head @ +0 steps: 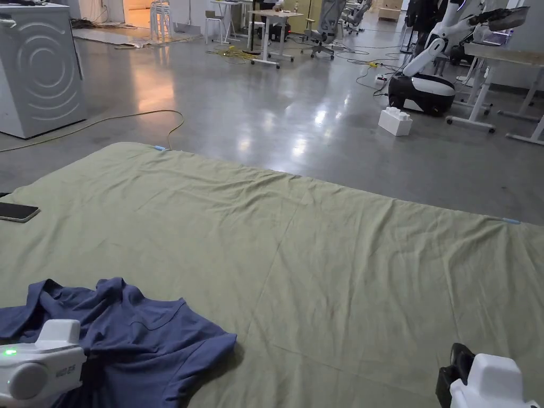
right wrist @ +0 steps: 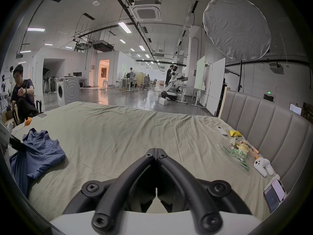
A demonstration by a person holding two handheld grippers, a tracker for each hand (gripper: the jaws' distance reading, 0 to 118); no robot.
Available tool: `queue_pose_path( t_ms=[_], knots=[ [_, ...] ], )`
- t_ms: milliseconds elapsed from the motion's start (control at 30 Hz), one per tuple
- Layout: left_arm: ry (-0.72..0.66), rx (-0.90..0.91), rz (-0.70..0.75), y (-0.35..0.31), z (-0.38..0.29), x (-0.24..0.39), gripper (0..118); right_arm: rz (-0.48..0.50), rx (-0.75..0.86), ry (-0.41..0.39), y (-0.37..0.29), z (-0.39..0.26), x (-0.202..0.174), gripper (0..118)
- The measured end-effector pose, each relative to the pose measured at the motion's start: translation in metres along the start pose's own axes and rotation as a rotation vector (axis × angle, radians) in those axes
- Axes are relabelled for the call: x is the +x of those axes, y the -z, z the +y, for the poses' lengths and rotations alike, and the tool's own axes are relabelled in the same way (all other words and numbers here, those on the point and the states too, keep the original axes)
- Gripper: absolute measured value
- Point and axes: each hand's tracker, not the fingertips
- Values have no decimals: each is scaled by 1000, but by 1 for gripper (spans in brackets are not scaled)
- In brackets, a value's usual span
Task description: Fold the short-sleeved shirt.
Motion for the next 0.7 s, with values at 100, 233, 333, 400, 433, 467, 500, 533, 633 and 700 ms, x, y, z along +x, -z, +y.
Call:
queue_pose_path(
  t_ms=[100, 233, 333, 400, 433, 467, 500, 533, 633, 700],
  knots=[
    [-33, 57, -69, -25, 15, 5, 5, 2, 16, -5, -3, 2, 2, 0],
    [-56, 181, -126, -60, 41, 17, 5, 1, 31, 0, -9, 5, 6, 0],
    [-30, 284, -184, -89, 68, 39, 5, -4, 43, 9, -14, 7, 11, 0],
    [-6, 341, -224, -108, 88, 58, 5, -9, 49, 14, -17, 8, 16, 0],
    [22, 364, -252, -118, 97, 69, 5, -14, 56, 13, -19, 9, 18, 0],
    [52, 370, -277, -122, 104, 80, 5, -17, 60, 16, -21, 10, 21, 0],
    [74, 382, -287, -129, 110, 94, 5, -23, 64, 22, -23, 11, 24, 0],
    [98, 398, -304, -135, 116, 108, 5, -29, 70, 25, -26, 11, 27, 0],
    [173, 445, -386, -147, 124, 148, 5, -50, 83, 31, -33, 13, 37, 0],
    [197, 453, -437, -151, 127, 177, 5, -66, 87, 36, -38, 13, 46, 0]
  ],
)
